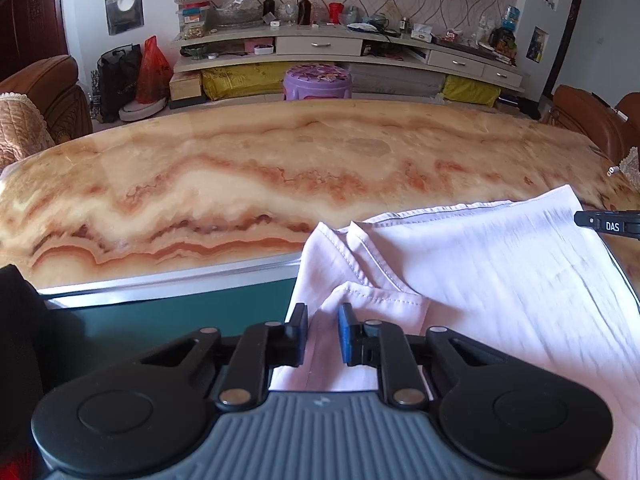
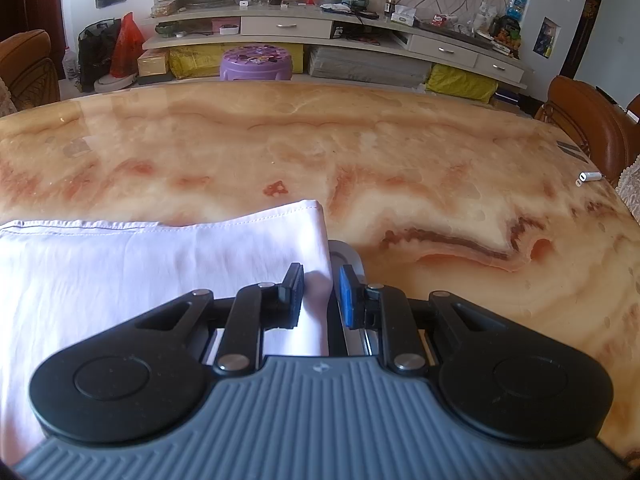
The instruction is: Fold clothes
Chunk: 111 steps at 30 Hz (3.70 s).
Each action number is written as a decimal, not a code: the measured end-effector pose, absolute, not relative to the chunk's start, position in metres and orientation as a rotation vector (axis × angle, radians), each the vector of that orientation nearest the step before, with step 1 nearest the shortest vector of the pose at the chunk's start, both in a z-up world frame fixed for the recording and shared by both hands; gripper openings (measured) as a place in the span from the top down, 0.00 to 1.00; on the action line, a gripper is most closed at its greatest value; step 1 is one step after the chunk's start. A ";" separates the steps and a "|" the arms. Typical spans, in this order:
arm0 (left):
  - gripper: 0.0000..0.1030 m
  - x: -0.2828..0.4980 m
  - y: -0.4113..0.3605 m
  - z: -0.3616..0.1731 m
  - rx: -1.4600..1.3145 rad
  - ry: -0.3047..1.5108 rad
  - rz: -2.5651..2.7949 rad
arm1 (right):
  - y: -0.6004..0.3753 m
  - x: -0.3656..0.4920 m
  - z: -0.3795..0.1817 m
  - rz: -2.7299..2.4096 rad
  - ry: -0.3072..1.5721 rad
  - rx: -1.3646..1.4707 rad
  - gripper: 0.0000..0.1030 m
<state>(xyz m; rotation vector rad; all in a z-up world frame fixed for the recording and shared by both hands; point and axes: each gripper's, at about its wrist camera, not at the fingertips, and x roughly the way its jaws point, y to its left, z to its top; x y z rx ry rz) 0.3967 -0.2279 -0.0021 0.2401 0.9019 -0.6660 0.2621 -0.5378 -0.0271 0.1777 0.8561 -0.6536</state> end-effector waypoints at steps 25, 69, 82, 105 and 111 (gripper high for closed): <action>1.00 0.449 -0.165 -0.013 0.261 0.801 -0.327 | -0.538 0.266 -0.026 -0.650 0.884 0.153 0.77; 0.94 0.444 -0.171 -0.008 0.226 0.855 -0.441 | -0.375 0.308 -0.001 -0.029 0.876 0.198 0.62; 0.93 0.445 -0.171 -0.009 0.252 0.845 -0.453 | -0.227 0.301 -0.016 0.323 0.970 -0.140 0.62; 0.66 0.345 -0.059 0.002 -0.029 1.135 -0.619 | -0.228 0.239 -0.002 0.297 0.956 0.049 0.58; 0.67 0.344 -0.059 -0.003 -0.112 1.144 -0.638 | -0.215 0.223 -0.005 0.314 0.959 0.100 0.58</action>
